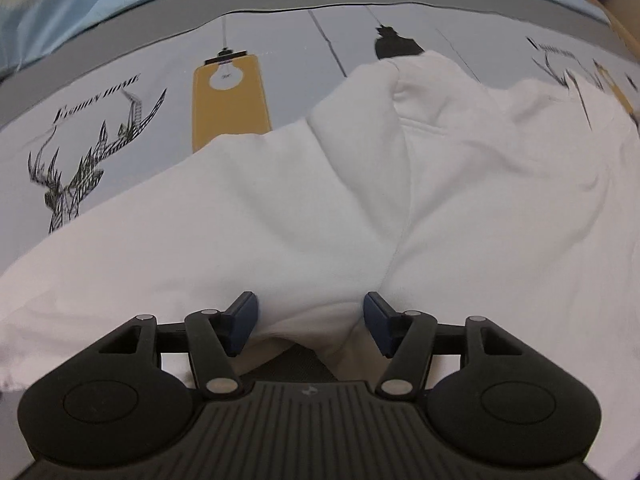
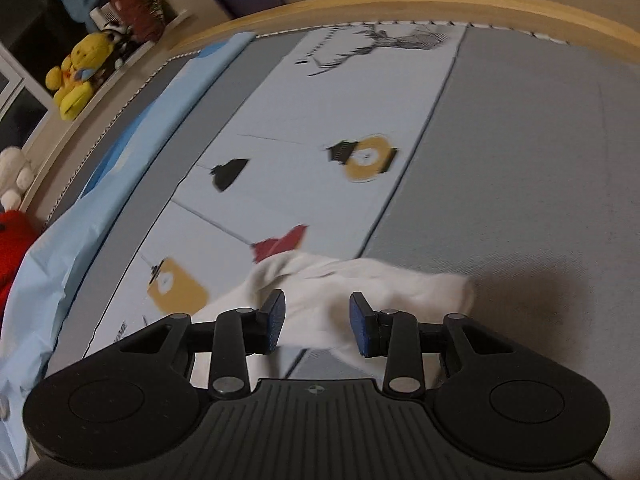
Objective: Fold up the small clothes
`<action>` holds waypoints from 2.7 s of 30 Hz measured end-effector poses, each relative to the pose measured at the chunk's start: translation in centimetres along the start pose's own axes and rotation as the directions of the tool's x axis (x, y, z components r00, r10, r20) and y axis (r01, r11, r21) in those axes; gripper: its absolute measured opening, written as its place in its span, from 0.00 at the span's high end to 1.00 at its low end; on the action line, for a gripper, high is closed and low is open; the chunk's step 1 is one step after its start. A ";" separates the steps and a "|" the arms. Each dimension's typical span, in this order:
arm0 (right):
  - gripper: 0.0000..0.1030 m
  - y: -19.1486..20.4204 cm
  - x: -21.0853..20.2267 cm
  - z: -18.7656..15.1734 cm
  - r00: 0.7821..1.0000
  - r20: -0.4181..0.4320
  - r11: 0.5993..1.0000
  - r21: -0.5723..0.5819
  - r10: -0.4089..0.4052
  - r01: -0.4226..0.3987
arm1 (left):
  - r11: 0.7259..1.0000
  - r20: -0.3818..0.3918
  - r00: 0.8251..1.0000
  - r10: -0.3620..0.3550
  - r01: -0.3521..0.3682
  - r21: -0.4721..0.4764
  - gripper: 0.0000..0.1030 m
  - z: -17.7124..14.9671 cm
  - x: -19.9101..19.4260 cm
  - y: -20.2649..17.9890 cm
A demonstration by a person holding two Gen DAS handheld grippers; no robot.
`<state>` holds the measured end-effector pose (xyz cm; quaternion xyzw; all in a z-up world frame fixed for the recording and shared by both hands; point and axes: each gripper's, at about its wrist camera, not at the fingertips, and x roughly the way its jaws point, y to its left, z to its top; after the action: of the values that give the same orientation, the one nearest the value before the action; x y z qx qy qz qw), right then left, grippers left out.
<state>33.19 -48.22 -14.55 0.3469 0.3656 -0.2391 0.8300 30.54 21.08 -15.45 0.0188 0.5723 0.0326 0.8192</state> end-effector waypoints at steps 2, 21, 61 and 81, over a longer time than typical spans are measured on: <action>0.62 -0.8 0.7 0.3 0.998 -0.019 0.999 0.007 0.054 -0.054 | 1.000 0.000 1.000 0.007 -0.007 0.007 0.34 -0.2 -0.4 0.0; 0.66 -2.5 11.9 2.8 0.952 -0.080 0.884 0.399 0.296 -0.242 | 0.999 0.012 1.000 0.020 -0.020 0.047 0.33 0.2 0.0 -0.5; 0.96 -7.7 7.6 7.3 0.978 0.200 0.997 0.011 0.068 -0.071 | 0.996 0.012 0.999 0.047 -0.047 0.069 0.25 0.5 0.3 -0.6; 0.50 -9.8 6.5 7.5 0.980 0.153 0.967 0.199 0.130 -0.160 | 0.996 0.013 0.999 0.053 -0.054 0.073 0.23 0.6 0.3 -0.7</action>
<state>34.15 -61.13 -19.85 0.4411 0.2531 -0.2386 0.8273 31.20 20.43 -15.64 0.0643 0.5678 0.0334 0.8200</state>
